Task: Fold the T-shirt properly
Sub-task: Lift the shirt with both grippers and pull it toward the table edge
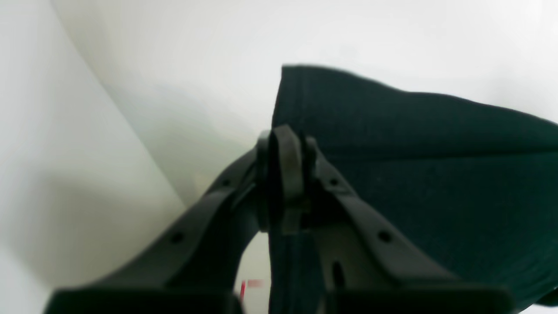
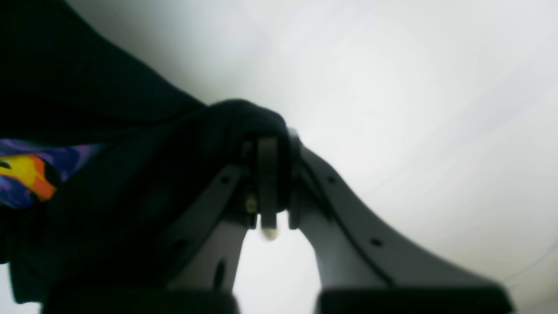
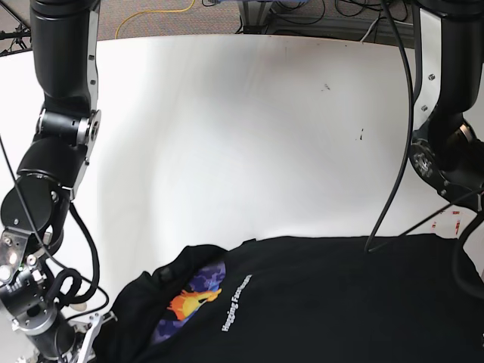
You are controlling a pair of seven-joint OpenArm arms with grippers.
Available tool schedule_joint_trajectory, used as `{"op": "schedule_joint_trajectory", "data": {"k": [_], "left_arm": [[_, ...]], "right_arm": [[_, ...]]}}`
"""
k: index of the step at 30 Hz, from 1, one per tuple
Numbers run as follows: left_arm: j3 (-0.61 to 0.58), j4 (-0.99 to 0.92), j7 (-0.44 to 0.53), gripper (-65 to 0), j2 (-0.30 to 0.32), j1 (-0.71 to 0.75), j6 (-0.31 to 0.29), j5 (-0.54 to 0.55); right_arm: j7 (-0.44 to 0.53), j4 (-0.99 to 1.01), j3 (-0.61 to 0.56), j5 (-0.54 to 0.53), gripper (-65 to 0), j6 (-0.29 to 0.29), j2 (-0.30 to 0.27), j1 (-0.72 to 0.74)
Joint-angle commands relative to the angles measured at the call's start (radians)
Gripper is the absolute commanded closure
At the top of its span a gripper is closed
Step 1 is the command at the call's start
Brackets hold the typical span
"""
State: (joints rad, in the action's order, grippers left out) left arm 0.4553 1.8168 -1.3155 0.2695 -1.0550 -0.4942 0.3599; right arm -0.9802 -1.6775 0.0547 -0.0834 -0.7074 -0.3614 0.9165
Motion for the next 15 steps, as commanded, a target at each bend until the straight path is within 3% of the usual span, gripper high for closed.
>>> {"op": "schedule_joint_trajectory", "data": {"k": [1, 7, 15], "left_arm": [[-0.005, -0.025, 0.037, 0.0, 0.009, -0.090, 0.002, 0.003], [-0.006, -0.067, 0.037, 0.0, 0.011, -0.173, 0.002, 0.003], [-0.003, -0.070, 0.035, 0.0, 0.012, -0.129, -0.001, 0.004]], "right_arm": [[0.017, -0.013, -0.025, 0.009, -2.2, 0.009, -0.031, 0.095], [0.017, -0.016, -0.071, 0.010, -2.2, 0.009, -0.061, 0.194], [-0.013, -0.085, -0.097, 0.004, -2.2, 0.009, -0.095, 0.195]]}}
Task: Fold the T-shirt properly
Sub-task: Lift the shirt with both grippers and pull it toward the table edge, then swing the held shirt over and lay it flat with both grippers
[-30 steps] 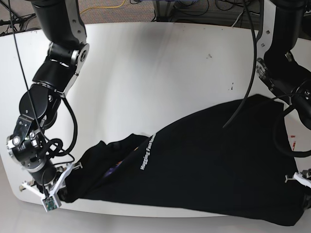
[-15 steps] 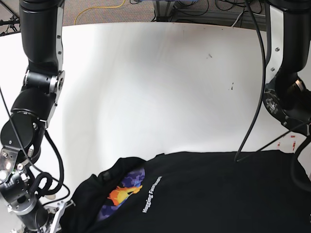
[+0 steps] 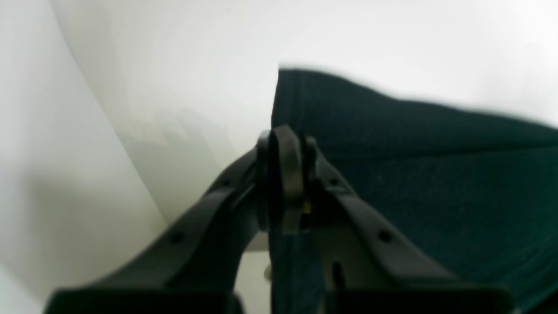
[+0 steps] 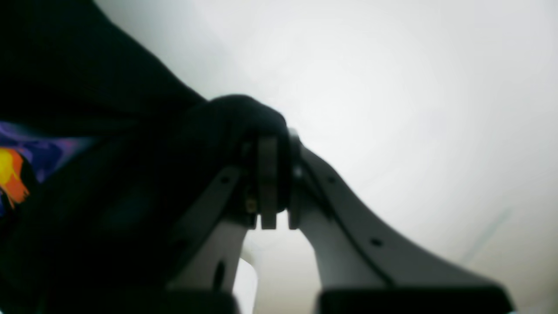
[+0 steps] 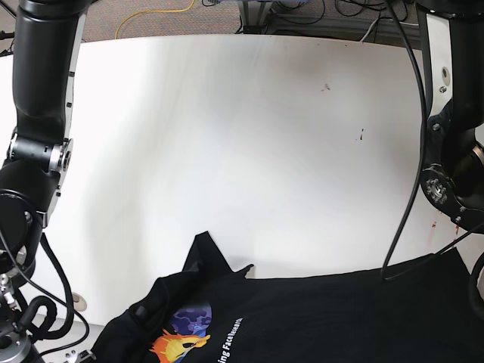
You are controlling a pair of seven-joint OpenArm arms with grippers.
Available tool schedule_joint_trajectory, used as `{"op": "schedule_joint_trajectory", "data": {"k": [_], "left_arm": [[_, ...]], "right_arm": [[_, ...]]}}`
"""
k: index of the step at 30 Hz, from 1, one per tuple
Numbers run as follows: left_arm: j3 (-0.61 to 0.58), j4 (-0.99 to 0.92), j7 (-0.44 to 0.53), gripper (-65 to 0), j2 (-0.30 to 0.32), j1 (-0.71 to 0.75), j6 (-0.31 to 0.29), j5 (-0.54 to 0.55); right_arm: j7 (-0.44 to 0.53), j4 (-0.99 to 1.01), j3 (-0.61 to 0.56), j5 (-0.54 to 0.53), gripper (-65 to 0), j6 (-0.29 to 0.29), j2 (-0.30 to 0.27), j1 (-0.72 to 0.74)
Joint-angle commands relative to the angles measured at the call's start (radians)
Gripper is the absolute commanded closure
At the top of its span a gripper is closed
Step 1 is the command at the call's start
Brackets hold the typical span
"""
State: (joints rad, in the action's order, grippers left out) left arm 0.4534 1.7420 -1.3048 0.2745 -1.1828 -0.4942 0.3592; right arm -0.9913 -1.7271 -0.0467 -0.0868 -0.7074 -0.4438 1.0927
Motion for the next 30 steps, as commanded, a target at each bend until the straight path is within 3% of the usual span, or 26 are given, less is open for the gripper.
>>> {"op": "schedule_joint_trajectory", "data": {"k": [1, 14, 19, 26, 30], "left_arm": [[-0.002, 0.005, 0.026, 0.0, 0.007, 0.024, -0.001, 0.007], [0.034, 0.089, 0.027, 0.0, 0.002, 0.318, -0.005, 0.008], [0.069, 0.129, 0.027, 0.0, -0.022, 0.464, -0.007, 0.008], [0.126, 0.167, 0.026, 0.0, -0.024, 0.657, -0.080, 0.008], [0.137, 0.167, 0.026, 0.0, -0.024, 0.751, -0.088, 0.008]], "right_arm": [[-0.007, -0.049, 0.008, 0.008, -2.2, 0.009, -0.013, -0.003], [-0.010, -0.274, 0.069, 0.017, -2.2, 0.009, -0.014, -0.386], [-0.007, -0.287, 0.127, 0.009, -2.2, 0.009, 0.018, -0.535], [-0.007, -0.296, 0.215, 0.009, -2.2, 0.009, 0.069, -0.704], [-0.007, -0.296, 0.259, 0.009, -2.2, 0.009, 0.118, -0.804]]}}
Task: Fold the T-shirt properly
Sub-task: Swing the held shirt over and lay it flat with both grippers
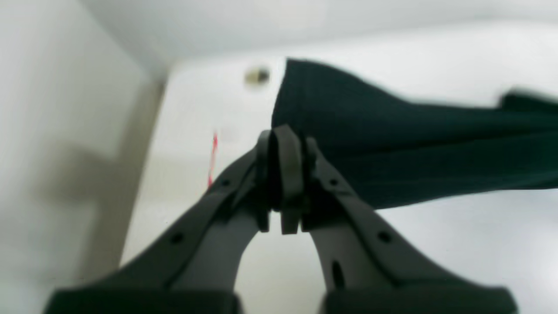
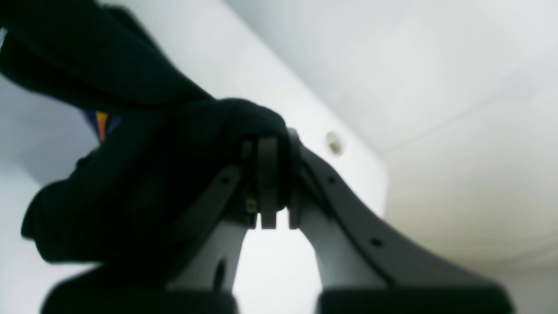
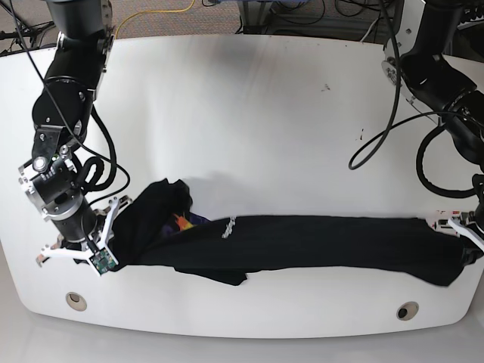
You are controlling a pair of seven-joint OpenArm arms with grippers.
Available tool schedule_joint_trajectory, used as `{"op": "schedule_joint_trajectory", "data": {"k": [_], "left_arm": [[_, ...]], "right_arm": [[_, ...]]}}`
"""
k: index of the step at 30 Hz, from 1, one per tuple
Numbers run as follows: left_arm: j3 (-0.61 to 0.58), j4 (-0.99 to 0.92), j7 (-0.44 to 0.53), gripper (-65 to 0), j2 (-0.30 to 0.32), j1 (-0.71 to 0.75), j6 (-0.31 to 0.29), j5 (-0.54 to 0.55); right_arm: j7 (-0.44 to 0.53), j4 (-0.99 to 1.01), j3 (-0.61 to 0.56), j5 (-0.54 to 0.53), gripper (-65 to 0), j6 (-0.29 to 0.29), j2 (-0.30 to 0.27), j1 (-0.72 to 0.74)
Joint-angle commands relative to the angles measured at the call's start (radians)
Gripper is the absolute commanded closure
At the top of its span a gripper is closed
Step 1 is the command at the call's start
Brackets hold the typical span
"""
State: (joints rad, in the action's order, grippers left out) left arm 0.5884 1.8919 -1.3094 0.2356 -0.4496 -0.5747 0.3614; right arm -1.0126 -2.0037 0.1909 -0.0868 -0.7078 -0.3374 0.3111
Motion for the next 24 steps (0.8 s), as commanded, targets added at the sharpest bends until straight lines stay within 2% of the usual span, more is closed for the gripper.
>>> {"op": "schedule_joint_trajectory", "data": {"k": [1, 12, 16, 22, 24], "left_arm": [[0.008, 0.021, 0.031, 0.0, 0.015, 0.050, -0.008, 0.006], [0.031, 0.038, 0.029, 0.0, 0.021, 0.297, -0.009, 0.004], [0.031, 0.038, 0.031, 0.0, 0.063, 0.378, -0.009, 0.004], [0.032, 0.036, 0.031, 0.0, 0.083, 0.489, -0.009, 0.000], [0.032, 0.036, 0.031, 0.0, 0.107, 0.524, -0.009, 0.000]], "right_arm": [[0.015, -0.019, 0.029, 0.009, -2.2, 0.010, 0.025, -0.053], [0.013, -0.018, 0.046, 0.009, -2.2, 0.010, 0.103, -0.267], [0.011, -0.016, 0.046, 0.014, -2.2, 0.010, 0.128, -0.336], [0.010, -0.015, 0.045, 0.014, -2.2, 0.010, 0.177, -0.445], [0.010, -0.015, 0.045, 0.014, -2.4, 0.010, 0.189, -0.476]]}}
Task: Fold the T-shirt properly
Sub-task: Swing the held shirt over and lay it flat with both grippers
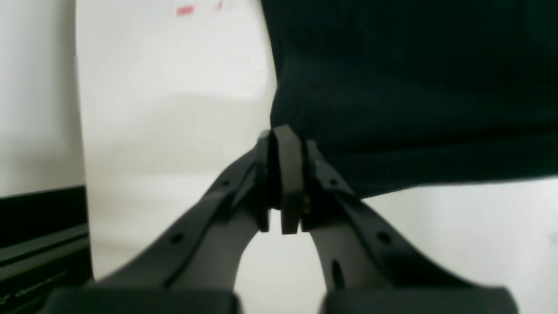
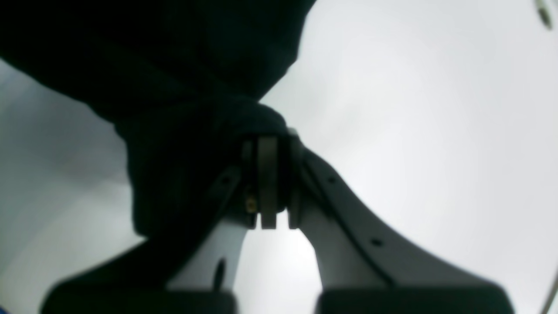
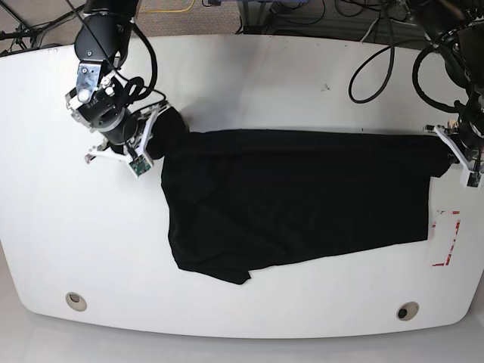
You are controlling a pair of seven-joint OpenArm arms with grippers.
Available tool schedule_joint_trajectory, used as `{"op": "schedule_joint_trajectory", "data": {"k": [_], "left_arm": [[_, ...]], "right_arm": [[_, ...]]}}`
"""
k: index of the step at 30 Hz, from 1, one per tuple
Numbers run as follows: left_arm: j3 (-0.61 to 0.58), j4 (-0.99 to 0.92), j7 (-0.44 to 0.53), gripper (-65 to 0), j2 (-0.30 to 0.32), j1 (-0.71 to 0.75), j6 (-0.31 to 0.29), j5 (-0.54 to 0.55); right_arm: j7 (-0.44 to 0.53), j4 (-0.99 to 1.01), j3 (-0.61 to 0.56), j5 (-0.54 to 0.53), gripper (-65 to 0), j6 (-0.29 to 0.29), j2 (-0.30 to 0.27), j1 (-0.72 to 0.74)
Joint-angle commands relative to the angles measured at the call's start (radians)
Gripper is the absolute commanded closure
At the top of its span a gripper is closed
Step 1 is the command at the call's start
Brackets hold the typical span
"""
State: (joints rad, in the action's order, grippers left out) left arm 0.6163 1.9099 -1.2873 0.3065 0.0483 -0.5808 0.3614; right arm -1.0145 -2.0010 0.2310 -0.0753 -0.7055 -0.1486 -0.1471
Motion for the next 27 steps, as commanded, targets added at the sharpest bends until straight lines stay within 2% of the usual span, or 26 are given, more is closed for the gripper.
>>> {"op": "schedule_joint_trajectory", "data": {"k": [1, 10, 18, 21, 27], "left_arm": [[0.004, 0.018, 0.008, 0.0, 0.047, 0.038, -0.003, 0.003], [0.017, 0.012, 0.011, 0.0, 0.130, 0.117, -0.003, -0.002], [0.061, 0.012, 0.011, 0.0, 0.187, 0.127, -0.003, -0.003], [0.064, 0.010, 0.011, 0.0, 0.204, 0.138, -0.003, -0.003], [0.066, 0.013, 0.011, 0.0, 0.208, 0.164, -0.003, -0.002]], "right_arm": [[0.010, -0.017, 0.005, 0.002, -2.4, 0.007, 0.007, -0.029], [0.009, -0.017, -0.003, -0.002, -2.7, 0.007, 0.050, -0.151], [0.009, -0.016, -0.005, -0.005, -3.0, 0.007, 0.076, -0.210], [0.009, -0.014, -0.014, -0.005, -6.7, 0.007, 0.079, -0.225], [0.009, -0.016, -0.063, -0.004, -25.2, 0.007, 0.079, -0.251]]}}
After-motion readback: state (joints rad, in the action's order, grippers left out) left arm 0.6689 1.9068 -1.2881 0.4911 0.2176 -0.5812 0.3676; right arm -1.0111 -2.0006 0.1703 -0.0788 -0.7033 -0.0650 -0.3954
